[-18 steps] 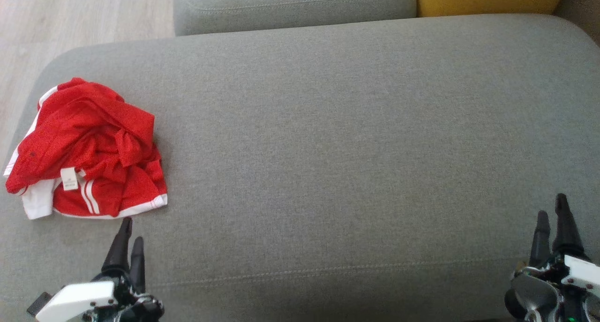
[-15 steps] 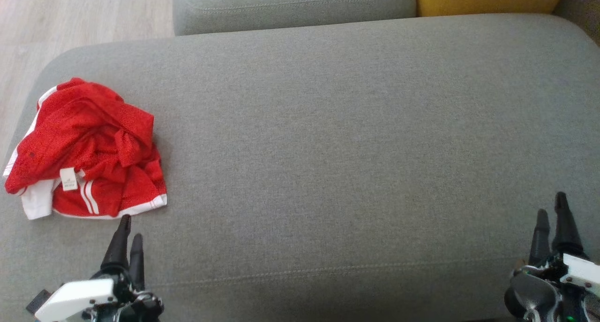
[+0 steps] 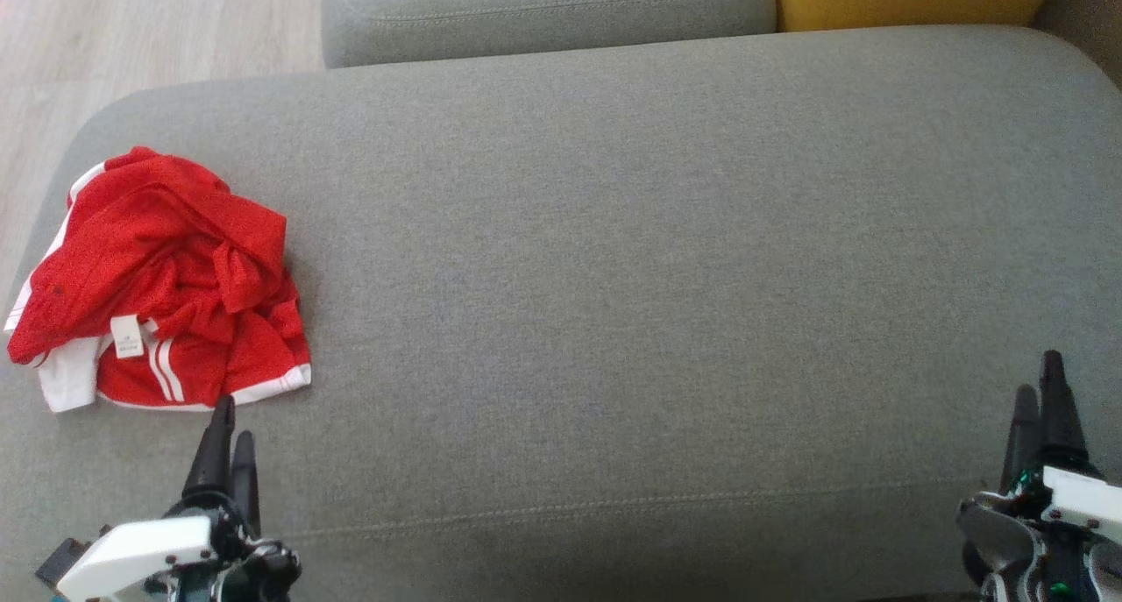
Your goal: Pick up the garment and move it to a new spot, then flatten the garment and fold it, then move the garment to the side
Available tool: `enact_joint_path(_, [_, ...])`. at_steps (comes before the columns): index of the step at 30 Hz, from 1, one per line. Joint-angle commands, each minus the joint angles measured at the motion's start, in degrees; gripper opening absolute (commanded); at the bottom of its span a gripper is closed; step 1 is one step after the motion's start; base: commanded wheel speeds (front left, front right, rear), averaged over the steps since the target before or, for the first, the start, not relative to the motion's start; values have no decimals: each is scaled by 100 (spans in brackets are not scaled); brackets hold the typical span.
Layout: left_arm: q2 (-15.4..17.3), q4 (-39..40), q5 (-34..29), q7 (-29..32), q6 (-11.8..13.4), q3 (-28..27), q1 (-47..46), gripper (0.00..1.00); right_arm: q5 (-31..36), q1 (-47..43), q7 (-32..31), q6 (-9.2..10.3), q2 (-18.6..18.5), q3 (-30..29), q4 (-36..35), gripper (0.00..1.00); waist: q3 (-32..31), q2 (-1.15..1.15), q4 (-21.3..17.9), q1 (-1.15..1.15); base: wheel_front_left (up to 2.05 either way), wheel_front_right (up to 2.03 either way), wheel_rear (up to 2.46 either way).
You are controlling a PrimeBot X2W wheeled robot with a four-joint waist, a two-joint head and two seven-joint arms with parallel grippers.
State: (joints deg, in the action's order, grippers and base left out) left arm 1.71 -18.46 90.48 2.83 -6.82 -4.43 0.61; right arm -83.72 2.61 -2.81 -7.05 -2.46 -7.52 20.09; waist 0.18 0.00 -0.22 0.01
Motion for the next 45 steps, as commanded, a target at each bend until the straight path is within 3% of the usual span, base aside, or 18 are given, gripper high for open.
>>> enact_joint_path(1, [54,215,-94,-59,-23,-60,-310,100,158,332,60,-19,-27,0,-239,100,1,0,0,-1,0,0,0])
enact_joint_path(12, [61,527,-563,-243,-28,-284,-406,100,1395,470,243,-21,-28,-70,-610,100,4,0,1,-1,0,0,0])
enact_joint_path(29, [71,1301,-1686,-528,72,-561,-525,100,3318,699,528,-26,-30,350,-1196,100,14,0,22,-1,0,0,0])
enact_joint_path(38, [77,1812,-2739,-679,281,-268,-528,100,4446,877,678,-28,-171,798,-1364,100,47,0,46,-1,0,0,0])
enact_joint_path(45, [81,2059,-3979,-796,485,178,-509,100,5232,936,795,-30,-211,1027,-1362,100,61,0,66,-1,0,0,0])
